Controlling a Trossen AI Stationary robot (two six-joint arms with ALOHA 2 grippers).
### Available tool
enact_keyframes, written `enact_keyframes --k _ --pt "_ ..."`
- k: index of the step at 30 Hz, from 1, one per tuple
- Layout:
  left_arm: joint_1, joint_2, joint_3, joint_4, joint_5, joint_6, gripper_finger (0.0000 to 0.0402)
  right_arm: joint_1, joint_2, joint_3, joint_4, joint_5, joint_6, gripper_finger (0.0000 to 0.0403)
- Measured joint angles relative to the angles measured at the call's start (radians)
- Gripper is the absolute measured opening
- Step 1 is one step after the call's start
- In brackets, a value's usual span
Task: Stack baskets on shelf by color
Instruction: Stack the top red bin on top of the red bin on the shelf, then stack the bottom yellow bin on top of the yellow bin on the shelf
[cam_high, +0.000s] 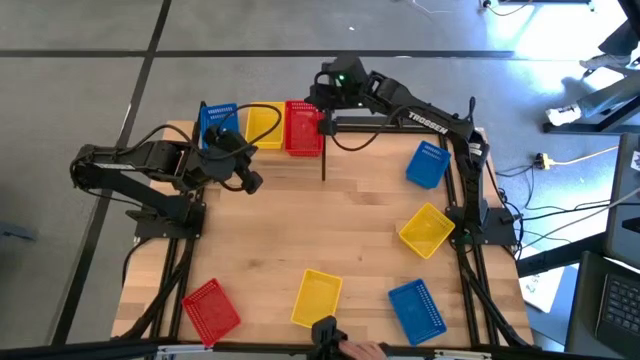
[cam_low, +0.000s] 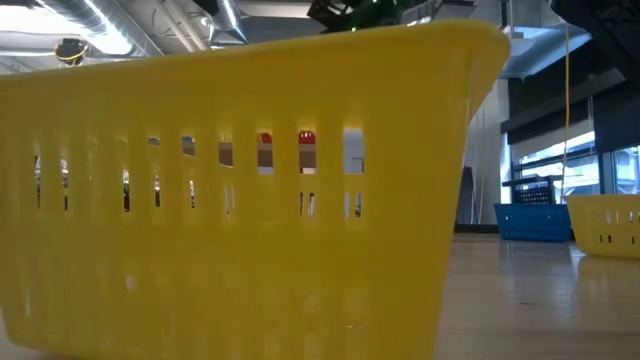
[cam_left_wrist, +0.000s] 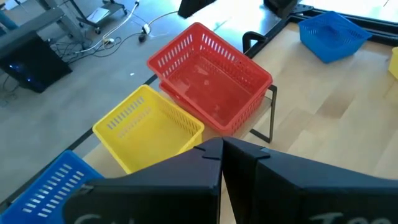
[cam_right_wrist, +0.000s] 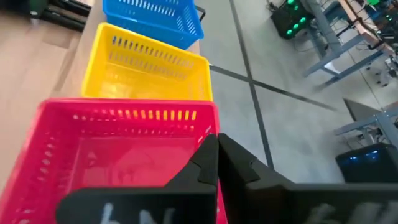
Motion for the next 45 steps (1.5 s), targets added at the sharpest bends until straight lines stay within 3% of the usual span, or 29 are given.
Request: enact_keyframes --k 9,14,23,29,45 --pt "0.0 0.0 0.0 -0.026 0.002 0.001 0.0 -0.001 0.0 -0.12 0.122 0.0 0.001 0.0" --pt "0.0 0.0 0.0 -0.026 0.002 0.001 0.0 -0.003 0.001 -0.165 0.149 0.053 0.0 0.0" --pt "0.0 0.0 0.0 -0.026 0.009 0.004 0.0 0.007 0.0 -0.077 0.159 0.056 -0.004 0.0" --pt "0.0 0.0 0.0 -0.043 0.026 0.003 0.0 -0.009 0.0 -0.098 0.164 0.055 0.07 0.0" --pt "0.0 0.0 0.0 -0.045 0.025 0.001 0.0 -0.026 0.002 -0.164 0.158 0.099 0.068 0.0"
